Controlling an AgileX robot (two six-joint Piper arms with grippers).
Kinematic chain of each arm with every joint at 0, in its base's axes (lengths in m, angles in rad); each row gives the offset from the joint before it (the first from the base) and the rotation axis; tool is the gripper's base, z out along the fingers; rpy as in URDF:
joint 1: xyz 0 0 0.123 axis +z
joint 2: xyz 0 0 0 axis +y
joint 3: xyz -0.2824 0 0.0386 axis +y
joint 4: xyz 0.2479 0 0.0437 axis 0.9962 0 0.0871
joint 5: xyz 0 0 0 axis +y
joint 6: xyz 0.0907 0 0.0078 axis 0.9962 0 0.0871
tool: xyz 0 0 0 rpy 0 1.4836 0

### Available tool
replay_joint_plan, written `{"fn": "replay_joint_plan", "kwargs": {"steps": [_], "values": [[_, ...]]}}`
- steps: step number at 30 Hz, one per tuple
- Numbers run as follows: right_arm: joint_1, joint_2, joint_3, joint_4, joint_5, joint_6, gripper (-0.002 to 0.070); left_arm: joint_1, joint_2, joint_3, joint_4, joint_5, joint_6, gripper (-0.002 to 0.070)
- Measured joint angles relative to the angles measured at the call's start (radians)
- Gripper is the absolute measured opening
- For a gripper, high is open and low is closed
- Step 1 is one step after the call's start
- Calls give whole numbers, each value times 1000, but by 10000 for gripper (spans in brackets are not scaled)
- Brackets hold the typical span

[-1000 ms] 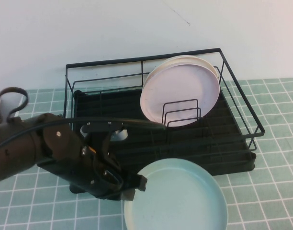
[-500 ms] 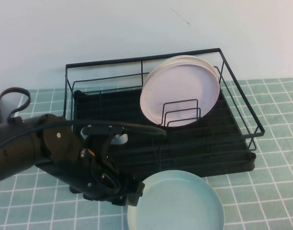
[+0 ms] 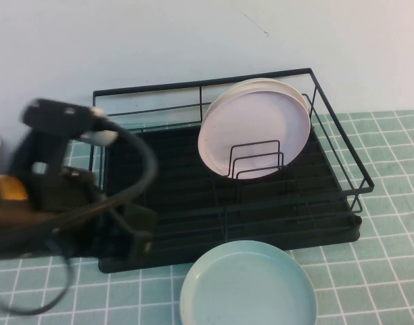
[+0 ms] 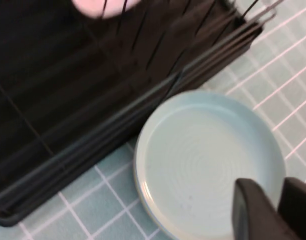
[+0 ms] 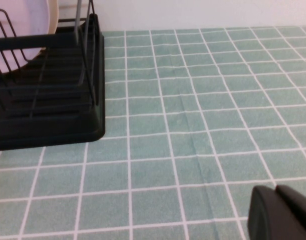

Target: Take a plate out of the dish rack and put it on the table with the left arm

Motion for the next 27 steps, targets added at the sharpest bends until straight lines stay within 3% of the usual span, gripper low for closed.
{"fn": "replay_joint_plan", "kwargs": {"steps": [2,5,16,27], "values": [[0,0,0,0,0,0,-3,0,-81,0,30,18,0,60],[0,0,0,0,0,0,-3,0,-192,0,76,42,-12,18],[0,0,0,0,0,0,-3,0,-470,13,148,189,-82,0],[0,0,0,0,0,0,-3,0,-724,235,202,187,-176,-1]]}}
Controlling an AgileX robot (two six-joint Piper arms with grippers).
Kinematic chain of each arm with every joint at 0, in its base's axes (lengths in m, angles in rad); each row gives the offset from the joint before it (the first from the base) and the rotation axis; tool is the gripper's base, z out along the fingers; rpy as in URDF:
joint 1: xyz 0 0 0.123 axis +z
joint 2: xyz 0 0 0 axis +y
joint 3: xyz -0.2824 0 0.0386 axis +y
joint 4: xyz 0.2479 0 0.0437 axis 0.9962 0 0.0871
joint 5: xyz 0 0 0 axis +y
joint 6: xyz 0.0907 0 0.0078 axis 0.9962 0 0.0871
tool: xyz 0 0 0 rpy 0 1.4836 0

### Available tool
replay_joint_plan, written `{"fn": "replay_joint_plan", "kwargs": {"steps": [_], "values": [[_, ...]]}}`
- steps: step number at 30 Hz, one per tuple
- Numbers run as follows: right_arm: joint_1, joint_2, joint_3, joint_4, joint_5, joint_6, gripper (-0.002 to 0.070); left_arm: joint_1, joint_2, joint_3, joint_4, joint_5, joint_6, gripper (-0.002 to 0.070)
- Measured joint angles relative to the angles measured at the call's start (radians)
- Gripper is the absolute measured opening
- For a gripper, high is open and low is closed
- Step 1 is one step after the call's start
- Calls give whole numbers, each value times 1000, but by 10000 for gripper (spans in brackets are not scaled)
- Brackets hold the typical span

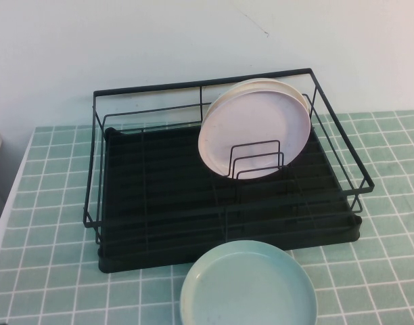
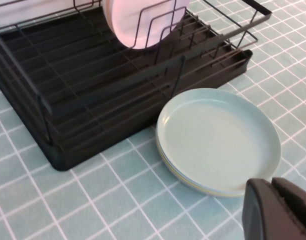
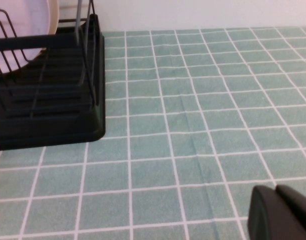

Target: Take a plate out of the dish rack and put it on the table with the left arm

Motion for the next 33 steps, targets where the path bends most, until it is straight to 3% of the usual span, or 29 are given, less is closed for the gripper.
{"fn": "replay_joint_plan", "kwargs": {"steps": [25,33], "values": [[0,0,0,0,0,0,-3,5,-43,43,35,98,0,-3],[0,0,0,0,0,0,-3,185,-91,63,188,-28,33,-3]]}}
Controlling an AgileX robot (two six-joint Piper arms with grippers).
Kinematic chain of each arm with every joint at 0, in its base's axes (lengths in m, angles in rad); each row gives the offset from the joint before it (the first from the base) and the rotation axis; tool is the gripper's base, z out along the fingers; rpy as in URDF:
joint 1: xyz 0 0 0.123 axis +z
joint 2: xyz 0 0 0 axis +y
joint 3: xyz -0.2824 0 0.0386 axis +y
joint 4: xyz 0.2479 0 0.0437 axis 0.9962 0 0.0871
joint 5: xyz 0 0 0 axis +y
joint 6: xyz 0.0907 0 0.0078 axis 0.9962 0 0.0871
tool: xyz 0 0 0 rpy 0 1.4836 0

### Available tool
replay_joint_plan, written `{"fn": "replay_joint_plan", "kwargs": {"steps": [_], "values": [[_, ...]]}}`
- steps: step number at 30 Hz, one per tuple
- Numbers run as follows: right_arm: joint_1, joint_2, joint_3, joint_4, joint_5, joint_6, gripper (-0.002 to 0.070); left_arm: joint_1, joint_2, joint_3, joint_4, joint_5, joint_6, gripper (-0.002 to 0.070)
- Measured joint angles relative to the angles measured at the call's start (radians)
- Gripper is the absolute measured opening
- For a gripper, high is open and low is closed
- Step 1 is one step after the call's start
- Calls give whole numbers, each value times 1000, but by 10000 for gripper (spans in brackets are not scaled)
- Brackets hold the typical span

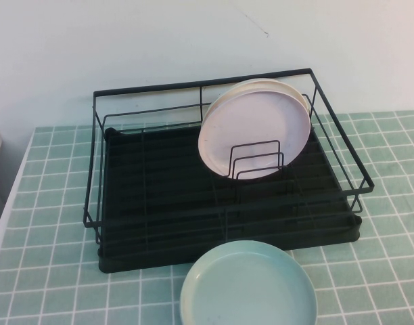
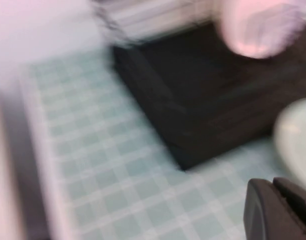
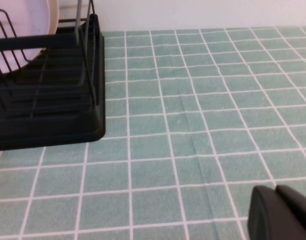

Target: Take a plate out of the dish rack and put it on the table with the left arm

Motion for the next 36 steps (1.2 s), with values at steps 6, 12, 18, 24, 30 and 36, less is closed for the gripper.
{"fn": "replay_joint_plan", "kwargs": {"steps": [6,12,18,24,30,36], "values": [[0,0,0,0,0,0,-3,164,-51,128,95,-178,14,-3],[0,0,0,0,0,0,-3,287,-125,336,107,-407,13,-3],[0,0,0,0,0,0,-3,314,-192,555,83,-565,-8,-3],[0,0,0,0,0,0,-3,315,-250,657,51,-614,-34,-3],[0,0,0,0,0,0,-3,315,-254,655,46,-568,-44,-3],[0,0,0,0,0,0,-3,315,-254,655,46,-566,-46,-3]]}}
